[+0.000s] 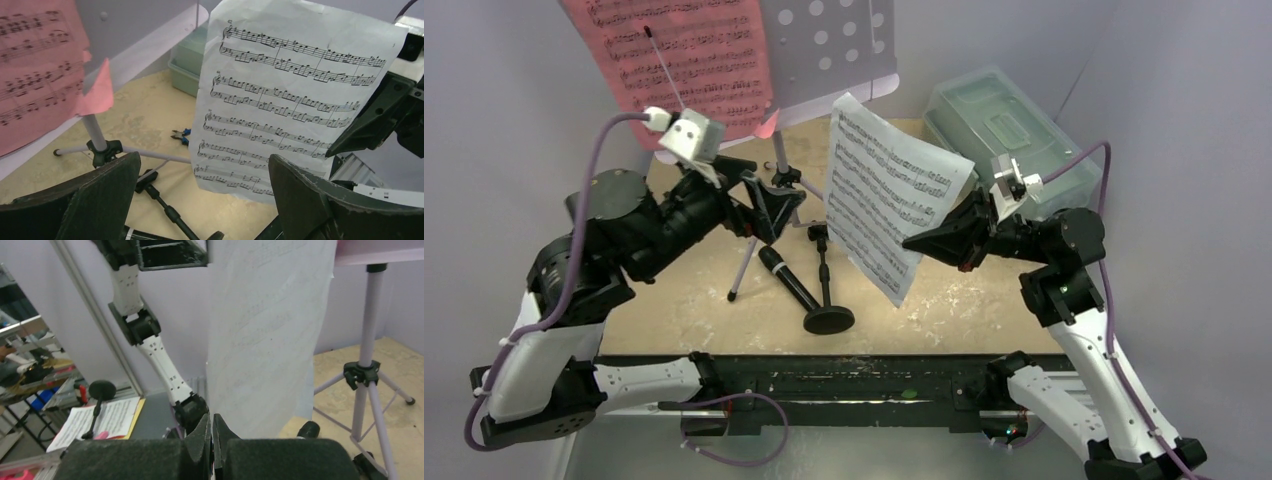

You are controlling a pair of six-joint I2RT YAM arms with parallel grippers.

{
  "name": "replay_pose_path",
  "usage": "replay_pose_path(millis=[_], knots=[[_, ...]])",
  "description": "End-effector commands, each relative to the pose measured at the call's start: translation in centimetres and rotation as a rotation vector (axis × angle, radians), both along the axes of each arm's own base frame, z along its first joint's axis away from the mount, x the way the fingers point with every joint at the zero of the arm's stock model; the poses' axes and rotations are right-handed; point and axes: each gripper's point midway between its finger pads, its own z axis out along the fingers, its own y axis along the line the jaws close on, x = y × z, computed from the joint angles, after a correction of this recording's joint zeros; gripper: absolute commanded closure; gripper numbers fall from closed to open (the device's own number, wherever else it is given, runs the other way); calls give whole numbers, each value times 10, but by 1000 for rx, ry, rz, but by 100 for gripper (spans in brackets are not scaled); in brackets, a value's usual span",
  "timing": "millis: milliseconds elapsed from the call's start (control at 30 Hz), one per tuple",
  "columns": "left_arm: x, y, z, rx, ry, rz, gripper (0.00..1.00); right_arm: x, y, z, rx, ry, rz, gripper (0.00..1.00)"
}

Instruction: Set up the instrument practice props

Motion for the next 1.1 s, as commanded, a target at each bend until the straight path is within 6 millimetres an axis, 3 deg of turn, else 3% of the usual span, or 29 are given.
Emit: replay_pose_path(millis=[0,267,600,867,1067], knots=[[-5,-27,-26,95,33,-123,0,-34,-4,-6,-80,-36,139,100],[-44,-56,-17,-20,1,-389,0,-69,-12,11,-102,-66,249,100],[-75,-61,-3,-117,-14,-543,3,-87,-19,26,-89,-124,253,100],[-102,-68,14,-211,-51,-692,29,-88,-19,38,-64,-163,247,100],[-94,-74,21,-194,-81,-681,62,-76,-15,41,-54,-157,220,100]])
